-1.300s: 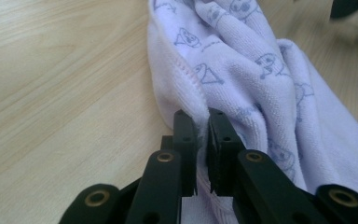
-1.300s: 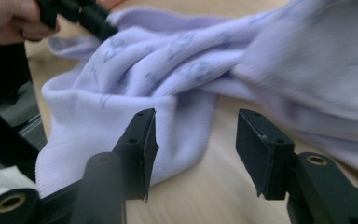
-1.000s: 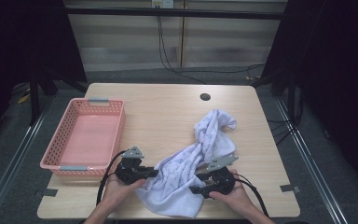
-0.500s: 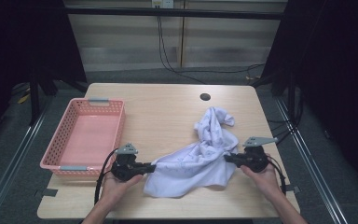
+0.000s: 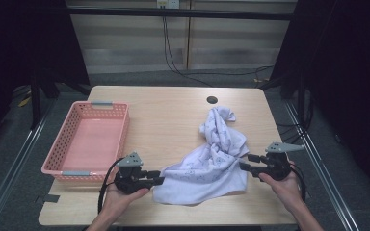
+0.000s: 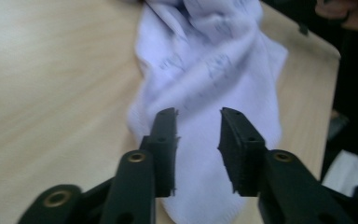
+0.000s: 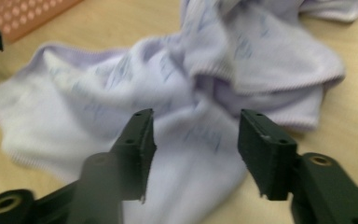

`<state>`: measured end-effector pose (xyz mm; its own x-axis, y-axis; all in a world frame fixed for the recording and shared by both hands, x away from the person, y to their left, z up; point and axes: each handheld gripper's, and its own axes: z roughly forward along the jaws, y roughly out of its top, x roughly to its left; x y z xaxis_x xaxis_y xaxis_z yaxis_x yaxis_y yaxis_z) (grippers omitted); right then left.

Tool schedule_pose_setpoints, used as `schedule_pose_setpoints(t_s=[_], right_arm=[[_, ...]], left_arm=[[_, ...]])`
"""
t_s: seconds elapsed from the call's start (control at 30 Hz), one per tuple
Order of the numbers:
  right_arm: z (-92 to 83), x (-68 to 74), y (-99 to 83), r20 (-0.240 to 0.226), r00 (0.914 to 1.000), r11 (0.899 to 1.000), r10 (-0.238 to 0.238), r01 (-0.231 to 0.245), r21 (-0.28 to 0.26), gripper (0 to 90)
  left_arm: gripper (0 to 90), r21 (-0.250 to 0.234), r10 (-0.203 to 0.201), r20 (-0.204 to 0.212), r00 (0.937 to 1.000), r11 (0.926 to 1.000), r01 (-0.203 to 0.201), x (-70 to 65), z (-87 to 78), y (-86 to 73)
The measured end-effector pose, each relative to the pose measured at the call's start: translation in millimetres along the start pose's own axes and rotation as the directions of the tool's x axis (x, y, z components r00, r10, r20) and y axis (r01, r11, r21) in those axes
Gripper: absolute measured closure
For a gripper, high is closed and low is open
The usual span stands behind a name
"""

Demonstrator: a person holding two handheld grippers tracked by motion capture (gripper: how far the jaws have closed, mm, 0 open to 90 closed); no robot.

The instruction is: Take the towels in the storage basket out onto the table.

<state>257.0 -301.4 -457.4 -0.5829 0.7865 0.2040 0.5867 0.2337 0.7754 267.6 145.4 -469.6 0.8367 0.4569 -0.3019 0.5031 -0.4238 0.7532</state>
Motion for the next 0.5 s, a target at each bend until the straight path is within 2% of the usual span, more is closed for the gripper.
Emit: schedule_pose_setpoints(t_s=[0.07, 0.17, 0.23, 0.37, 0.43, 0.5], right_arm=[[-3.1, 5.2, -9.8, -0.037, 0.9986, 0.998, -0.038, 0.039, 0.045, 54.1], [0.4, 9.2, -26.2, -0.068, 0.9956, 0.993, -0.064, 0.071, 0.094, 53.3], [6.6, 10.8, -32.8, -0.059, 0.9955, 0.988, -0.074, 0.082, 0.133, 49.7], [15.4, 11.5, -35.8, -0.067, 0.9939, 0.982, -0.087, 0.097, 0.160, 46.2], [20.9, 12.2, -36.9, -0.062, 0.9918, 0.977, -0.112, 0.121, 0.175, 45.0], [22.1, 14.7, -37.4, -0.054, 0.9891, 0.974, -0.137, 0.144, 0.174, 46.4]], left_arm=[[65.7, 0.055, 0.027, 0.031, 0.9992, 0.9981, -0.029, -2.2, 8.6, -6.7], [59.8, 0.102, 0.045, 0.029, 0.9986, 0.9937, -0.048, -1.5, 18.4, -10.0], [57.9, 0.117, 0.055, 0.036, 0.9978, 0.9914, -0.059, 0.4, 22.3, -10.5], [52.0, 0.143, 0.059, 0.022, 0.9980, 0.9878, -0.061, 0.8, 30.1, -11.4], [49.6, 0.141, 0.058, 0.027, 0.9980, 0.9882, -0.061, 0.5, 30.5, -11.6], [46.8, 0.141, 0.075, 0.021, 0.9970, 0.9870, -0.077, -2.3, 31.0, -12.8]])
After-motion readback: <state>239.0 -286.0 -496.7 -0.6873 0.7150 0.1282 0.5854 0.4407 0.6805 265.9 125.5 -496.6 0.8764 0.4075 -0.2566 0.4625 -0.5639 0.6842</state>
